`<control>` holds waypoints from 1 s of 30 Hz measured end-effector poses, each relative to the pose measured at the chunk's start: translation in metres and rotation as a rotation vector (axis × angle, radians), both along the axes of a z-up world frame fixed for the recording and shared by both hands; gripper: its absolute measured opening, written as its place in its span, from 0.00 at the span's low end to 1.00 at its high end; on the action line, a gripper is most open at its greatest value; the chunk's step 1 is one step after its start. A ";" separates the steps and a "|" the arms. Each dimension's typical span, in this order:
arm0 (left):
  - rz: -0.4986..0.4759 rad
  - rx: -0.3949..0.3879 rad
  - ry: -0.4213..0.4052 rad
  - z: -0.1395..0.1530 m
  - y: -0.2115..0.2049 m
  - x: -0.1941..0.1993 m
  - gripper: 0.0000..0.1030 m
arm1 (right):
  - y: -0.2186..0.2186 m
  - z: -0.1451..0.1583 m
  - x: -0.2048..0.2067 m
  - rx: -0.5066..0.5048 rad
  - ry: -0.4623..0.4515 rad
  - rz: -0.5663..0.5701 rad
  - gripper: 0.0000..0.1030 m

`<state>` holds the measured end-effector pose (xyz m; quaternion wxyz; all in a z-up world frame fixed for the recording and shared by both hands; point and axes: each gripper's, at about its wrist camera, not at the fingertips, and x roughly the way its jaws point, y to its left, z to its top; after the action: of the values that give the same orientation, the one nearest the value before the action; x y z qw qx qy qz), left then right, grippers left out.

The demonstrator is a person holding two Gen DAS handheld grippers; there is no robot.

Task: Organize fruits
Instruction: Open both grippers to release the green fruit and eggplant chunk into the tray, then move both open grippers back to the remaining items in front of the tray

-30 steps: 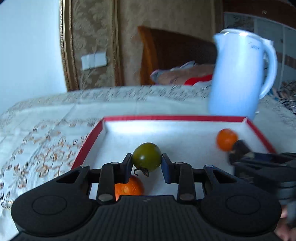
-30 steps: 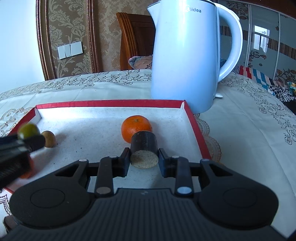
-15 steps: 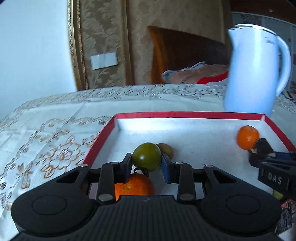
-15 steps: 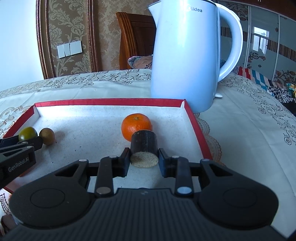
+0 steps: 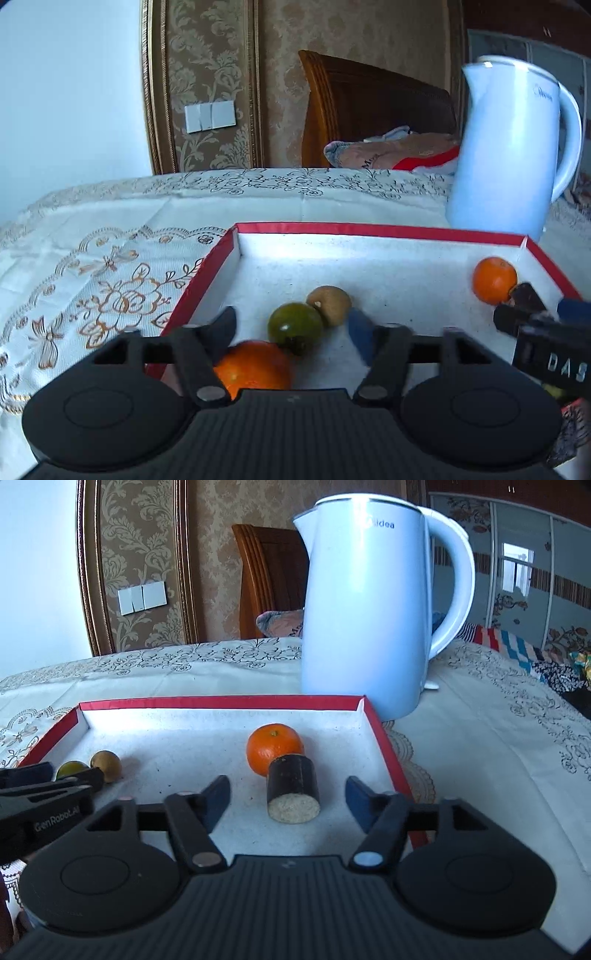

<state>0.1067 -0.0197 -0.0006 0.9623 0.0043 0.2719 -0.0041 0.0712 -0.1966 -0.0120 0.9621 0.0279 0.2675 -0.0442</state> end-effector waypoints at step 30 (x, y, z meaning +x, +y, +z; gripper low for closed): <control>-0.080 -0.101 -0.086 0.013 0.056 -0.129 0.73 | -0.045 -0.003 -0.125 0.124 -0.148 -0.039 0.94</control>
<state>-0.0219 0.0364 0.0121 0.9712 -0.0333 0.2291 -0.0560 -0.0538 -0.2417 -0.0148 0.9746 0.0958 0.1974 -0.0441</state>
